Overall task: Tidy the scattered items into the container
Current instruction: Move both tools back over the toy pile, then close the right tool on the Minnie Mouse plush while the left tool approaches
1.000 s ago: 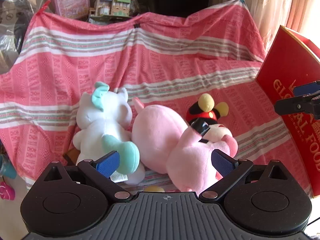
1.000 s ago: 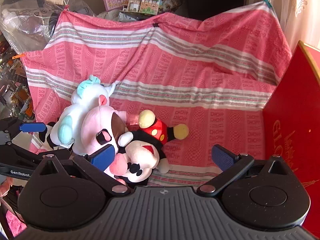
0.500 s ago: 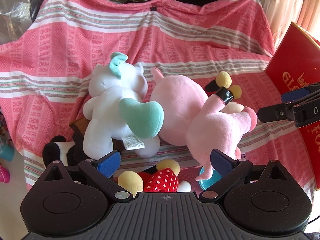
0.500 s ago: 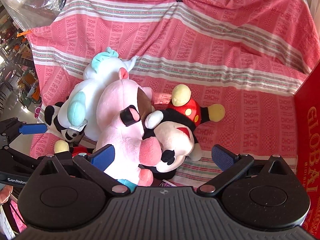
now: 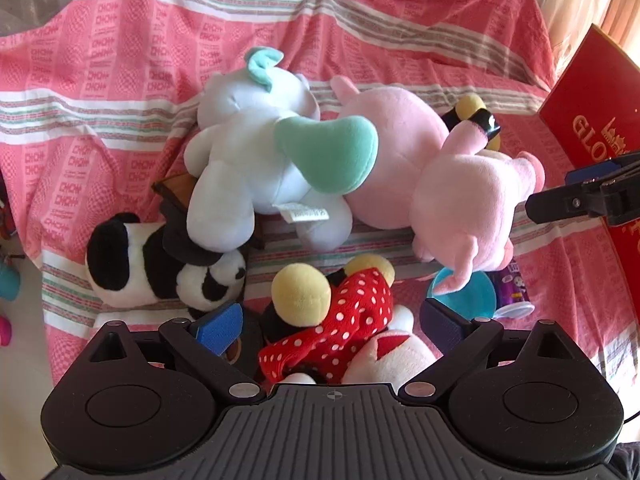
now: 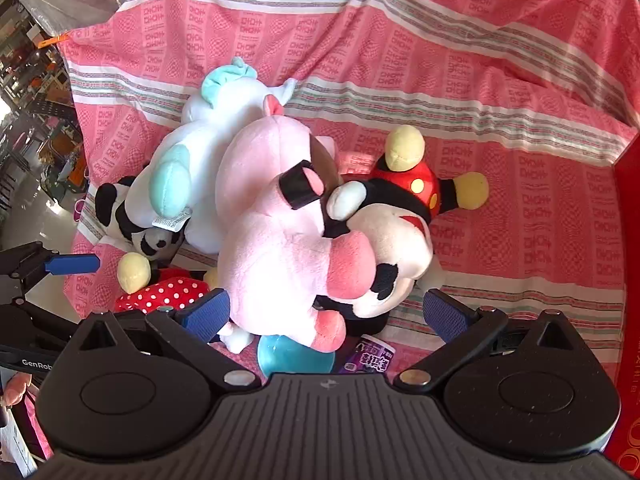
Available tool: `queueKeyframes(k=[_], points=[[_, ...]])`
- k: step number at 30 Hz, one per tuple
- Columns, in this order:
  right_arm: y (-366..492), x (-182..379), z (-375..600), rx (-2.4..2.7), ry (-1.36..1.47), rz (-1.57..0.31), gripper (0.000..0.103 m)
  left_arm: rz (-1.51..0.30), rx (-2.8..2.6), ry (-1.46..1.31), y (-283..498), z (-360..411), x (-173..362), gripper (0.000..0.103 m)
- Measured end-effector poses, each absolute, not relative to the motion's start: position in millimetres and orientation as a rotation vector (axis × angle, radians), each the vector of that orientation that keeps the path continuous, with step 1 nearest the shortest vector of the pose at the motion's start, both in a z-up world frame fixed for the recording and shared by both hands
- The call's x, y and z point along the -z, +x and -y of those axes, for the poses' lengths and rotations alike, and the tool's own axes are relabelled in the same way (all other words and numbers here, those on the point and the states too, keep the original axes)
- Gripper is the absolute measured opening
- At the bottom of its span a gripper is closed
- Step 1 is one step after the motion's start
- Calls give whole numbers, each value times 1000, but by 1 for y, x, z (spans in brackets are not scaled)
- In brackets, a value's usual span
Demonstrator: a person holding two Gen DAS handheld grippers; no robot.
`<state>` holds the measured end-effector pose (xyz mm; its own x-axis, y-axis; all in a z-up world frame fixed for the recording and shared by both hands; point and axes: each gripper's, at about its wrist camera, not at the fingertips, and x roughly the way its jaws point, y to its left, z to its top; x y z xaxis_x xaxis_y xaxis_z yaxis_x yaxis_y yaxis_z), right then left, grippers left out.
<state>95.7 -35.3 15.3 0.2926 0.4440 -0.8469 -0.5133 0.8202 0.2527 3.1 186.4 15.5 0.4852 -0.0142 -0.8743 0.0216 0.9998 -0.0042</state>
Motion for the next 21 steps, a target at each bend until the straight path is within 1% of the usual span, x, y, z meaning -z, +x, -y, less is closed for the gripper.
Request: queueKeyframes(k=[7, 10, 15, 16, 17, 21], points=[[86, -24, 8, -728, -106, -1083, 102, -1106, -23, -25, -20, -215, 3, 100], [81, -26, -7, -780, -115, -1085, 102, -1119, -49, -24, -25, -222, 10, 95], [66, -28, -32, -878, -166, -1076, 102, -1127, -94, 18, -27, -231, 22, 83], [62, -27, -36, -894, -183, -1068, 102, -1127, -93, 14, -26, -233, 24, 77], [59, -26, -40, -902, -199, -1060, 102, -1125, -90, 11, -26, -234, 25, 74], [47, -18, -47, -941, -218, -1060, 102, -1118, -92, -6, -22, -240, 34, 75]])
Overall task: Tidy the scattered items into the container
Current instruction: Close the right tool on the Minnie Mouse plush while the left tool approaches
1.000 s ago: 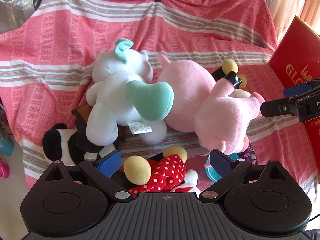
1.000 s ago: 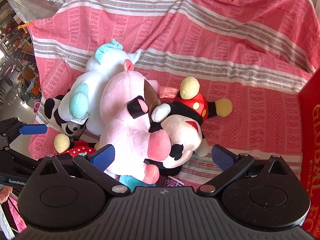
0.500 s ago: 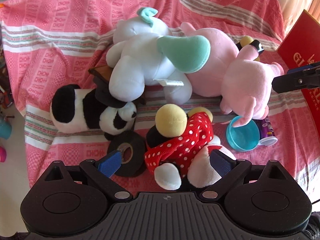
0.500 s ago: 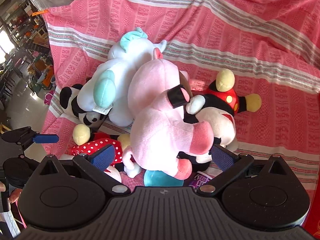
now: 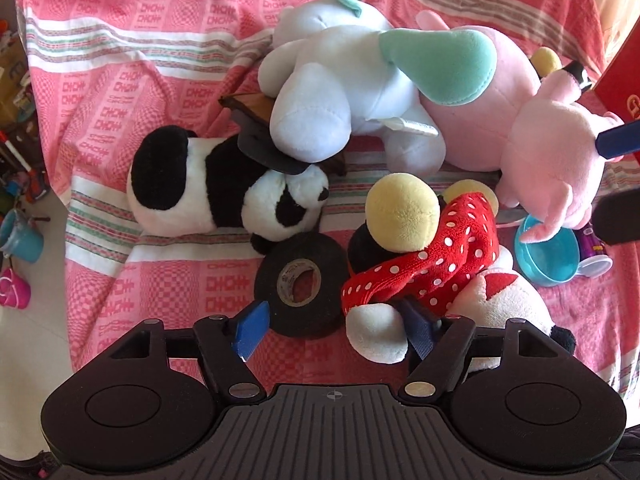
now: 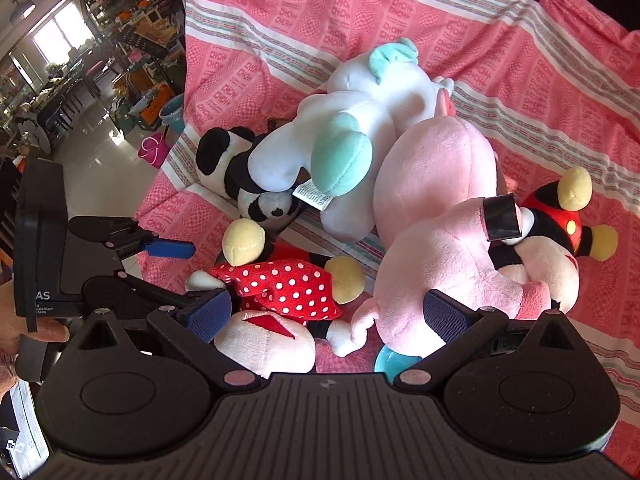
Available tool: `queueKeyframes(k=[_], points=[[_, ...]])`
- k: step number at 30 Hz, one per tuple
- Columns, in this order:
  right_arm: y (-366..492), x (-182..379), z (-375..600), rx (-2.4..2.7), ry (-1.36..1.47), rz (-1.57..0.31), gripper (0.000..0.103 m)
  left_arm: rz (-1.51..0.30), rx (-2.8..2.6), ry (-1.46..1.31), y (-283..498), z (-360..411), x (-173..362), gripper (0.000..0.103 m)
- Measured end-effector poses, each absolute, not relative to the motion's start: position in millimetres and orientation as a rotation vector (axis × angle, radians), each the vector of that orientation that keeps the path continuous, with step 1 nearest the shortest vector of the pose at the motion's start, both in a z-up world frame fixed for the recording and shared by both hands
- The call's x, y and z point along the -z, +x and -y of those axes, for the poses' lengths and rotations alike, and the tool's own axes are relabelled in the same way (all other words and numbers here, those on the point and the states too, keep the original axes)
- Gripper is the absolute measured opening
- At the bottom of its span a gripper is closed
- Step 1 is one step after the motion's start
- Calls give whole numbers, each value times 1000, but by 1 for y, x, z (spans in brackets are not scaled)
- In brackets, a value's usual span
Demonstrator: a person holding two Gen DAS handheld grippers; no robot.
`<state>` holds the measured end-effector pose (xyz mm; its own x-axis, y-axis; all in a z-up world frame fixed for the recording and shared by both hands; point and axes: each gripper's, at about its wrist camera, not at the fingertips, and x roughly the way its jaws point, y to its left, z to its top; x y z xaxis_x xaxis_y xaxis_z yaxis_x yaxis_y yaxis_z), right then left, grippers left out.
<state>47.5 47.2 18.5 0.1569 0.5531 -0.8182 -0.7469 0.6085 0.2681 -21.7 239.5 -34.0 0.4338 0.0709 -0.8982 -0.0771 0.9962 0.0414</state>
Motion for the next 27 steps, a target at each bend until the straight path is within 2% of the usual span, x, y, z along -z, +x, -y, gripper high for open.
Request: queueKeyframes(k=[2, 7, 12, 15, 22, 25, 27], points=[[42, -19, -48, -976, -212, -1053, 98, -1116, -98, -29, -20, -244, 38, 78], [34, -15, -54, -1020, -209, -1072, 98, -1110, -96, -82, -18, -255, 43, 78], [16, 11, -60, -1065, -297, -1143, 98, -1105, -91, -117, -23, -254, 41, 73], [17, 34, -55, -1038, -311, -1207, 96, -1107, -76, -142, -24, -250, 37, 62], [21, 60, -33, -1013, -292, -1293, 94, -1090, -102, -159, -24, -244, 33, 60], [23, 61, -27, -1024, -289, -1296, 90, -1065, -132, -192, -32, -244, 31, 67], [22, 59, -26, -1039, -300, -1286, 87, -1063, -151, -205, -38, -241, 28, 76]])
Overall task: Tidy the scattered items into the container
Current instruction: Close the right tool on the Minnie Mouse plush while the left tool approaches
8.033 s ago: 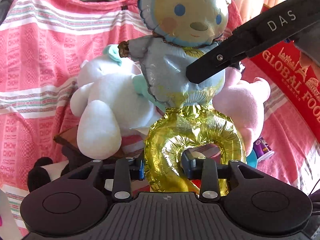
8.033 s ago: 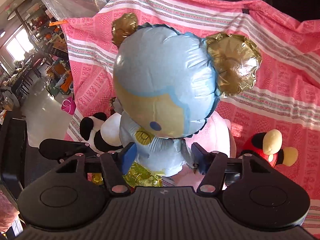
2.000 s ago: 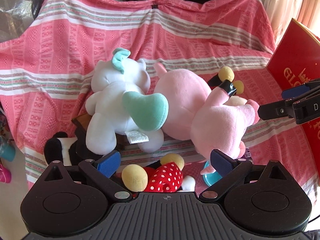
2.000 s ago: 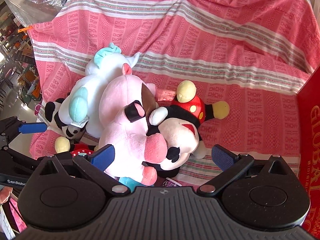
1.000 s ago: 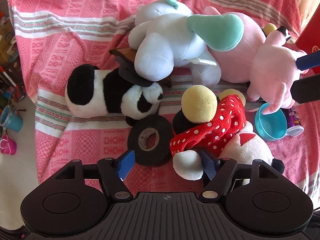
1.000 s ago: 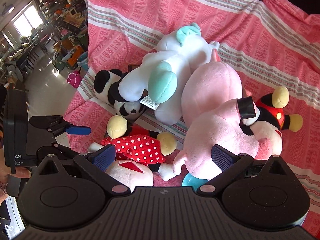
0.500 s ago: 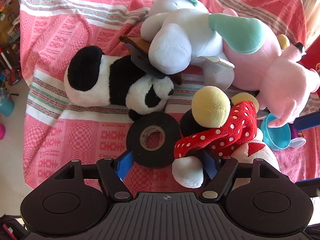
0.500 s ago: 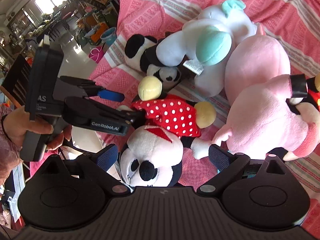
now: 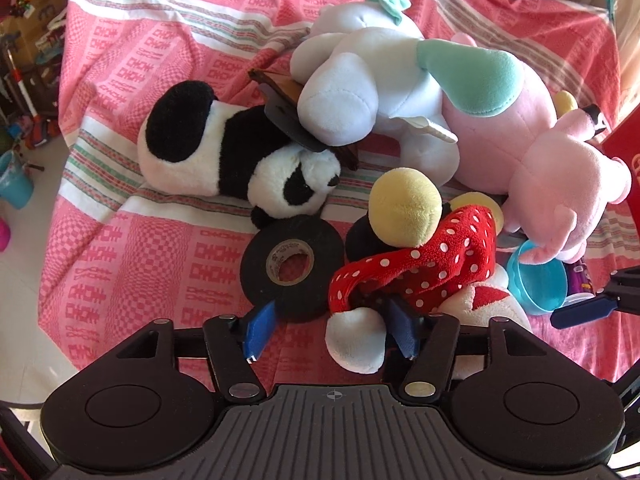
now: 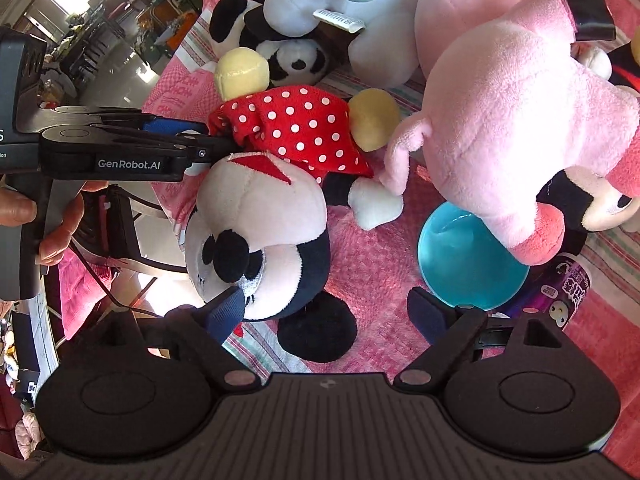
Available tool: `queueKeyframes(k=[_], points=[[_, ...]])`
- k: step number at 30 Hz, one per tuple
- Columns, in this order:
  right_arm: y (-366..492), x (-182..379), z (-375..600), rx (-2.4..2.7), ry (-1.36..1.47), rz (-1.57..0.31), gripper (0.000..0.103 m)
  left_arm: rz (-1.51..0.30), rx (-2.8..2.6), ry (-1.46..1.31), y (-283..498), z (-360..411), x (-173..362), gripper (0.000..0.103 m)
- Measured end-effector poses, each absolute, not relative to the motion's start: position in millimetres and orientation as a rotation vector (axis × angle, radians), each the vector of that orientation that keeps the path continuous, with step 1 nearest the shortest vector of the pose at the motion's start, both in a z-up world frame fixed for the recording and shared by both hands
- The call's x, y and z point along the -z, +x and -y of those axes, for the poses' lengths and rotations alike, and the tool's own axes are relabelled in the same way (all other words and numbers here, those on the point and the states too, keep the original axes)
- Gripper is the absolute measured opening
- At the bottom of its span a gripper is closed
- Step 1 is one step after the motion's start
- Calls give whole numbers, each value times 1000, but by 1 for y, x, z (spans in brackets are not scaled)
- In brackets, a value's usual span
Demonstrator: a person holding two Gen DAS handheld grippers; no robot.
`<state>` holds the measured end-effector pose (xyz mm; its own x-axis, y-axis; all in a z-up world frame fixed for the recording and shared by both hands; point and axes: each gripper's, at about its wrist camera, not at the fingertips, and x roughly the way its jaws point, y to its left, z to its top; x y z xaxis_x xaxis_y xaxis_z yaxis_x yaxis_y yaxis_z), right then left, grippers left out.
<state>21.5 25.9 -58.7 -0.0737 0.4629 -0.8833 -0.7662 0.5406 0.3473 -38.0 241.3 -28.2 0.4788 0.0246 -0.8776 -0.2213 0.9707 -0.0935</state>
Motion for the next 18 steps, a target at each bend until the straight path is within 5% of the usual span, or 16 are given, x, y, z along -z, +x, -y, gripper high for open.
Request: queueKeyframes(k=[14, 17, 18], points=[[-1, 82, -31, -1193, -485, -1206, 77, -1091, -12, 32, -99, -185, 33, 88], [-6, 89, -35, -1216, -527, -1175, 68, -1094, 9, 78, -96, -173, 46, 89], [-7, 88, -36, -1230, -539, -1162, 56, -1095, 7, 92, -95, -170, 49, 89]])
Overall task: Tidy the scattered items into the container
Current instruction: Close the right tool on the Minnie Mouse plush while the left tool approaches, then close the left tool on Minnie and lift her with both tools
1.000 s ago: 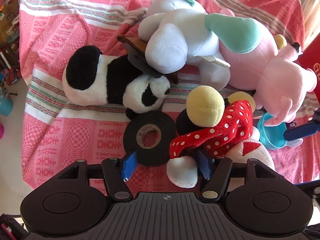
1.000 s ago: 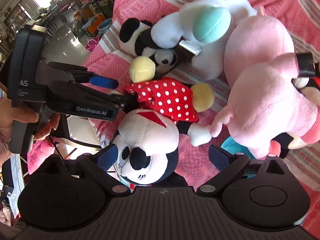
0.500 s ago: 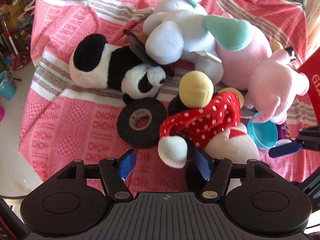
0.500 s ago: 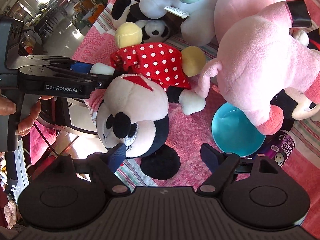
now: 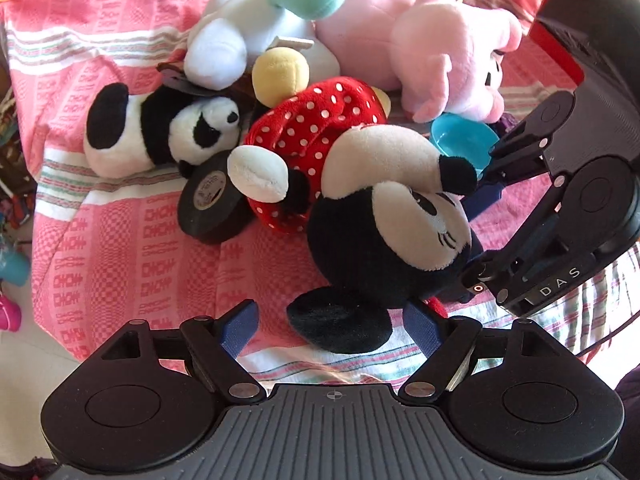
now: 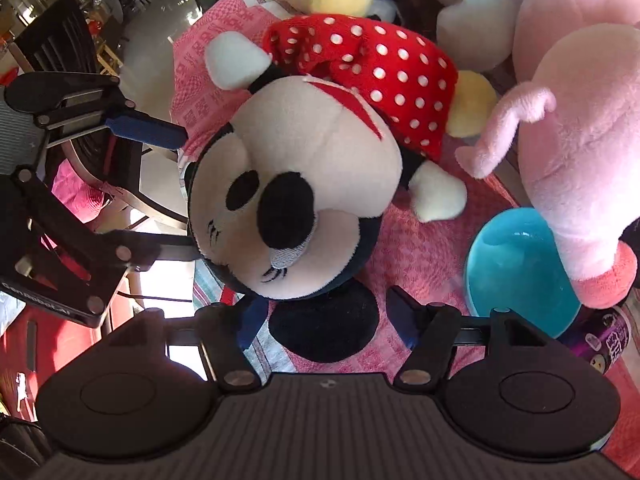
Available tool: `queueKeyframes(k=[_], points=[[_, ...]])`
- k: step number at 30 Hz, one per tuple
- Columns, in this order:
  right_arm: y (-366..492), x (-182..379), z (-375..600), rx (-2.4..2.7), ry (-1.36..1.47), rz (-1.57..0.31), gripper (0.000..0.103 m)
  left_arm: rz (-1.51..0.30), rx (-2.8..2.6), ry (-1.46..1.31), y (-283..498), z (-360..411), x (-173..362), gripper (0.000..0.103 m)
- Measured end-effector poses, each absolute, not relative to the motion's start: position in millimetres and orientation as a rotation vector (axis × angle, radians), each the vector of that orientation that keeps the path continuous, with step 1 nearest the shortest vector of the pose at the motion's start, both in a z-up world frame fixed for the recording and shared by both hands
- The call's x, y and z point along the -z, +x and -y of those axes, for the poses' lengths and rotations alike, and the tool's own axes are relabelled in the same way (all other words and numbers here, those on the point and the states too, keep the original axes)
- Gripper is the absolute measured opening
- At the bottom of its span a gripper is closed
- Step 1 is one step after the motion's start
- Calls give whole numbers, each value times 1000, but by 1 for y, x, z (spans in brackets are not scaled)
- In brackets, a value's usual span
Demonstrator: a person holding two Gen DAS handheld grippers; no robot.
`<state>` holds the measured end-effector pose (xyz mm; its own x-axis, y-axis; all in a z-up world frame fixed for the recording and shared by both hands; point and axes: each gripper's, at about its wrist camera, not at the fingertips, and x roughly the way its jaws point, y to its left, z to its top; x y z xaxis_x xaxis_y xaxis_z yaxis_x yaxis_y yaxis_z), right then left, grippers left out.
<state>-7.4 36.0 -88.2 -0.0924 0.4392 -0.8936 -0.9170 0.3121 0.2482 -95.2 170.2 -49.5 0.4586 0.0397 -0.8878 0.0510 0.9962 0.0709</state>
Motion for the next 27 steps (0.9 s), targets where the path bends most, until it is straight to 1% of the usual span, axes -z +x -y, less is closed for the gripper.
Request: queueKeyframes(k=[1, 2, 3, 4, 5, 6, 9, 11, 16, 17, 18, 22, 27], points=[[-9, 87, -37, -1240, -552, -1165, 45, -1098, 13, 106, -94, -167, 54, 85], [-11, 86, -38, -1247, -552, -1175, 40, -1102, 21, 123, -91, -164, 58, 75], [-12, 85, -37, -1243, -556, -1181, 36, -1110, 34, 135, -89, -162, 61, 69], [-14, 84, -36, -1233, -566, -1173, 29, -1120, 52, 133, -86, -159, 64, 52], [-15, 82, -33, -1226, -563, -1171, 23, -1133, 67, 113, -82, -157, 66, 30], [-13, 80, -30, -1216, -551, -1179, 14, -1149, 85, 84, -78, -156, 67, 25], [-1, 73, -13, -1165, -513, -1197, 9, -1139, 115, 68, -69, -143, 64, 22], [10, 67, 3, -1114, -496, -1198, 8, -1127, 163, 59, -63, -133, 60, 19], [35, 50, 54, -995, -448, -1182, 5, -1135, 286, 59, -46, -97, 58, 19], [38, 47, 66, -966, -449, -1175, 4, -1144, 310, 64, -44, -89, 60, 19], [42, 46, 75, -939, -454, -1172, 0, -1150, 328, 77, -42, -81, 62, 19], [64, 45, 120, -793, -428, -1175, 0, -1163, 400, 82, -34, -53, 67, 20], [64, 40, 142, -766, -329, -1178, 0, -1137, 470, 81, -23, -27, 66, 18]])
